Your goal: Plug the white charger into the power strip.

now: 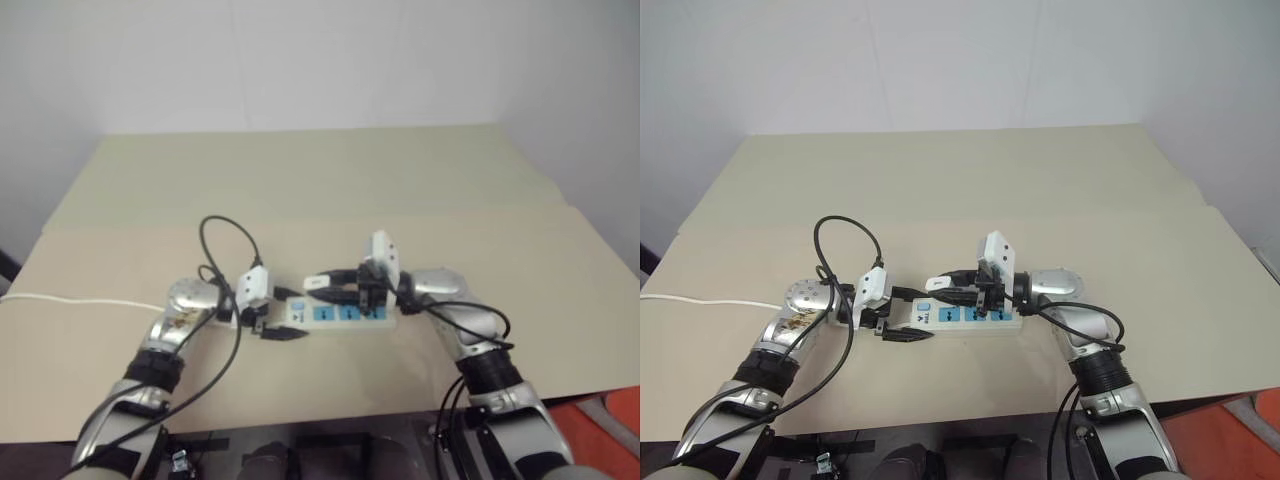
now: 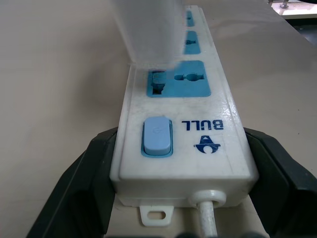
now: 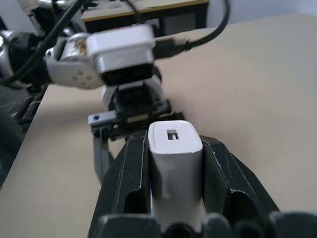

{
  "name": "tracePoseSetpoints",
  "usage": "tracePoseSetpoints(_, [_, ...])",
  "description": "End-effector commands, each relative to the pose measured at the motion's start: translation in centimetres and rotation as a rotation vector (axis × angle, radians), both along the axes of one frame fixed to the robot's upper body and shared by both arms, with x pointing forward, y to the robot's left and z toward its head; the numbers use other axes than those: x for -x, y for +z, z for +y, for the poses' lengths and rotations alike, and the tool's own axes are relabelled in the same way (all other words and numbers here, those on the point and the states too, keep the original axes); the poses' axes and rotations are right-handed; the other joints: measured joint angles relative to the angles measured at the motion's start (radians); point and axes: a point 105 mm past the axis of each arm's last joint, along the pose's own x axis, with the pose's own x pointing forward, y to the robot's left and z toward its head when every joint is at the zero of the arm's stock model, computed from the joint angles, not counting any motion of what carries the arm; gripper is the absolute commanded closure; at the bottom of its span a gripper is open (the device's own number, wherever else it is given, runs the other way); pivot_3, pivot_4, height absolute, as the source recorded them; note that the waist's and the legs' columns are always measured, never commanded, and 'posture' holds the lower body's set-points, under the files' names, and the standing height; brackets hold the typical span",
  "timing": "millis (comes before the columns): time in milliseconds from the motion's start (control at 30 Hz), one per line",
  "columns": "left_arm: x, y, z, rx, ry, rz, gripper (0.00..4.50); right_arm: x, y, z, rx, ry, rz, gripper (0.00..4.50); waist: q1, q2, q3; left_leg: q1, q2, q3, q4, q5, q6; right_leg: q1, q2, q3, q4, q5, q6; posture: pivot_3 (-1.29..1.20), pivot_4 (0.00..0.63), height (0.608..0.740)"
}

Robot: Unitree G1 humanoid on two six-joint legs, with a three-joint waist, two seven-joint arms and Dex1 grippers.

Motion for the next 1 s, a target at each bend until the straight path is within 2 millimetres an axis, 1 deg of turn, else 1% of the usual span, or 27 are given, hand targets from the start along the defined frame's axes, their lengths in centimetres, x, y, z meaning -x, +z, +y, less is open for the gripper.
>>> tracePoseSetpoints(33, [0.1, -0.9, 0.8, -0.058, 0.028, 0.017, 1.23, 0.1, 0.2, 0.5, -0.017, 0.022, -0.029, 3.33, -0.003, 0.000, 0.000, 0.000, 0.000, 0.000, 0.000, 0.000, 0.000, 0.000, 0.000, 0.000, 0.000, 0.000, 0.000, 0.00, 0.150, 0.740])
tracePoseSetpoints(300, [0.4, -0.9, 1.0, -0.061, 0.034, 0.020, 1.23, -0.6, -0.3, 1.0, -0.024, 0.027, -0.032, 3.33, -0.015, 0.000, 0.000, 0.001, 0.000, 0.000, 0.000, 0.000, 0.000, 0.001, 0.000, 0.000, 0.000, 0.000, 0.000, 0.00, 0.150, 0.740])
tracePoseSetpoints(467, [0.5, -0.8, 1.0, -0.059, 0.040, 0.018, 1.23, -1.0, -0.9, 0.6, -0.007, 0.031, -0.029, 3.33, -0.017, 0.000, 0.000, 0.001, 0.000, 0.000, -0.001, 0.000, 0.000, 0.001, 0.000, 0.000, 0.000, 0.000, 0.000, 0.00, 0.150, 0.740])
tracePoseSetpoints(567, [0.6, -0.8, 1.2, -0.062, 0.046, 0.018, 1.23, -1.0, -1.5, 0.0, 0.022, 0.041, -0.028, 3.33, -0.017, 0.000, 0.000, 0.001, 0.000, 0.000, -0.001, 0.000, 0.000, 0.001, 0.000, 0.000, 0.000, 0.000, 0.000, 0.00, 0.150, 0.740])
tracePoseSetpoints(833, [0.8, -0.8, 1.4, -0.061, 0.058, 0.019, 1.23, -0.4, -3.1, -2.5, 0.067, 0.046, -0.030, 3.33, -0.012, 0.000, 0.000, 0.001, 0.000, 0.000, -0.002, 0.000, 0.000, 0.001, -0.001, 0.000, 0.000, 0.000, 0.000, 0.00, 0.150, 0.740])
tracePoseSetpoints(1000, [0.8, -0.8, 1.5, -0.063, 0.062, 0.020, 1.23, -0.9, -3.6, -3.7, 0.095, 0.021, -0.020, 3.33, -0.010, 0.000, 0.000, 0.001, 0.000, 0.000, -0.002, 0.000, 0.000, 0.001, -0.001, 0.000, 0.000, 0.000, 0.000, 0.00, 0.150, 0.740])
